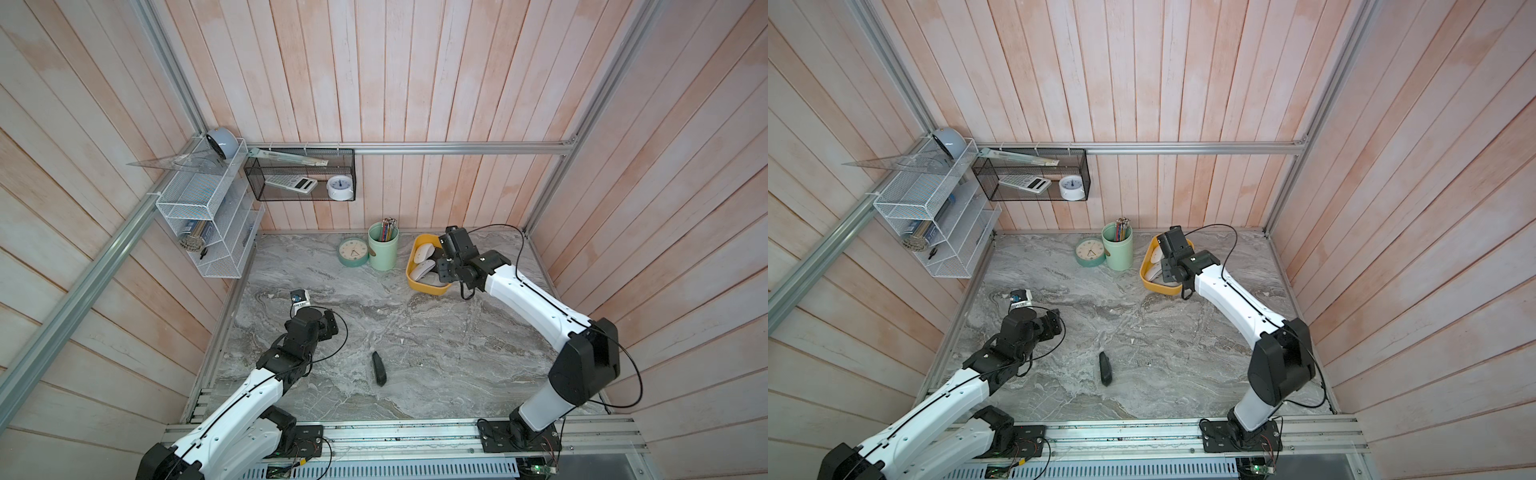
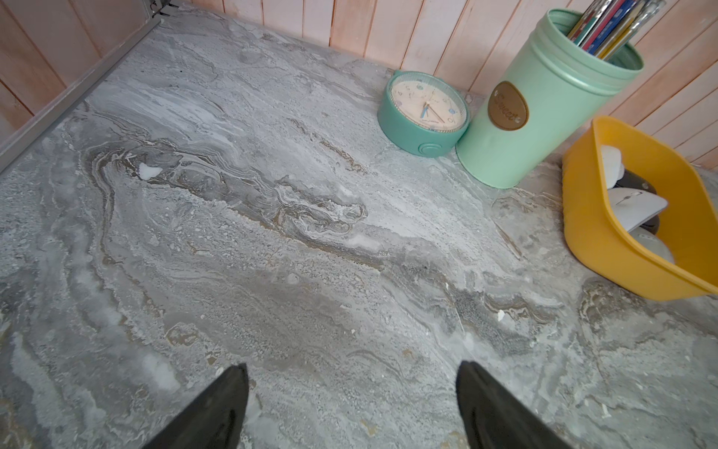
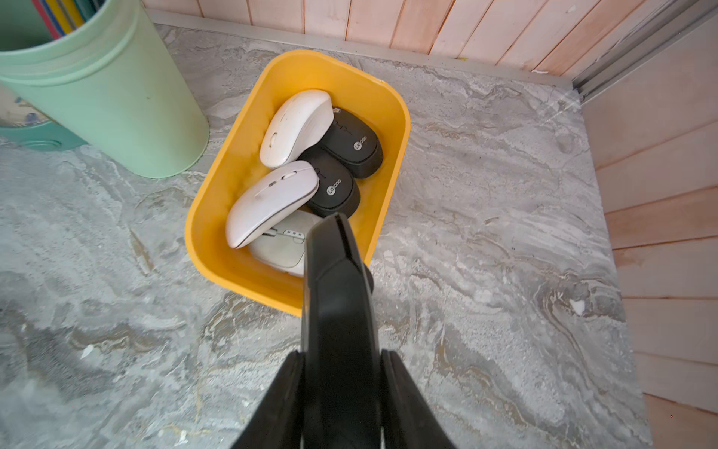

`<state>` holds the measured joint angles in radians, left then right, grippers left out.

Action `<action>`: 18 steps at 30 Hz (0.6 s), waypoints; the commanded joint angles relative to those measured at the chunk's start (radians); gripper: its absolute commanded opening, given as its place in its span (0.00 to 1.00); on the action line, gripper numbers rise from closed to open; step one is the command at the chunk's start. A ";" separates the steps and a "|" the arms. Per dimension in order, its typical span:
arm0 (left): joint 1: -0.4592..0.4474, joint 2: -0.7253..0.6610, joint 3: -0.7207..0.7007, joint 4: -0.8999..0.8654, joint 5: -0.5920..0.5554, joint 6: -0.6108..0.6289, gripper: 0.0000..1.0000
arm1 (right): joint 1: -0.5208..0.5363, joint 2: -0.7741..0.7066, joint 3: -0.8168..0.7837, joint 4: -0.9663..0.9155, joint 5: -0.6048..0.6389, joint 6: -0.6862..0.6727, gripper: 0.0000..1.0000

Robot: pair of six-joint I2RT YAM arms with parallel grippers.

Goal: Put the mouse in the storage box
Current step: Place the mouse in the storage box.

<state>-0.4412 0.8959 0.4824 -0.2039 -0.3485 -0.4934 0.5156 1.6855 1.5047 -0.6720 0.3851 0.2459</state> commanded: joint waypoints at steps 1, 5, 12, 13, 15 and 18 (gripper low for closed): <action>0.001 0.003 0.030 -0.015 -0.005 0.006 0.89 | -0.032 0.084 0.114 -0.043 0.031 -0.094 0.16; 0.001 0.003 0.034 -0.022 -0.012 0.003 0.90 | -0.059 0.229 0.279 -0.085 0.047 -0.137 0.16; 0.002 -0.008 0.036 -0.031 -0.011 0.004 0.91 | -0.088 0.458 0.547 -0.146 0.117 -0.211 0.16; 0.001 -0.007 0.034 -0.028 -0.013 0.003 0.91 | -0.092 0.493 0.587 -0.159 0.124 -0.214 0.16; 0.001 0.001 0.034 -0.024 -0.014 0.004 0.91 | -0.095 0.558 0.655 -0.185 0.139 -0.225 0.16; 0.001 0.018 0.038 -0.022 -0.006 0.004 0.91 | -0.097 0.644 0.759 -0.226 0.166 -0.246 0.16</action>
<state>-0.4412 0.9012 0.4885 -0.2241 -0.3489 -0.4938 0.4236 2.2787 2.1910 -0.8268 0.4950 0.0383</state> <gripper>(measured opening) 0.908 0.337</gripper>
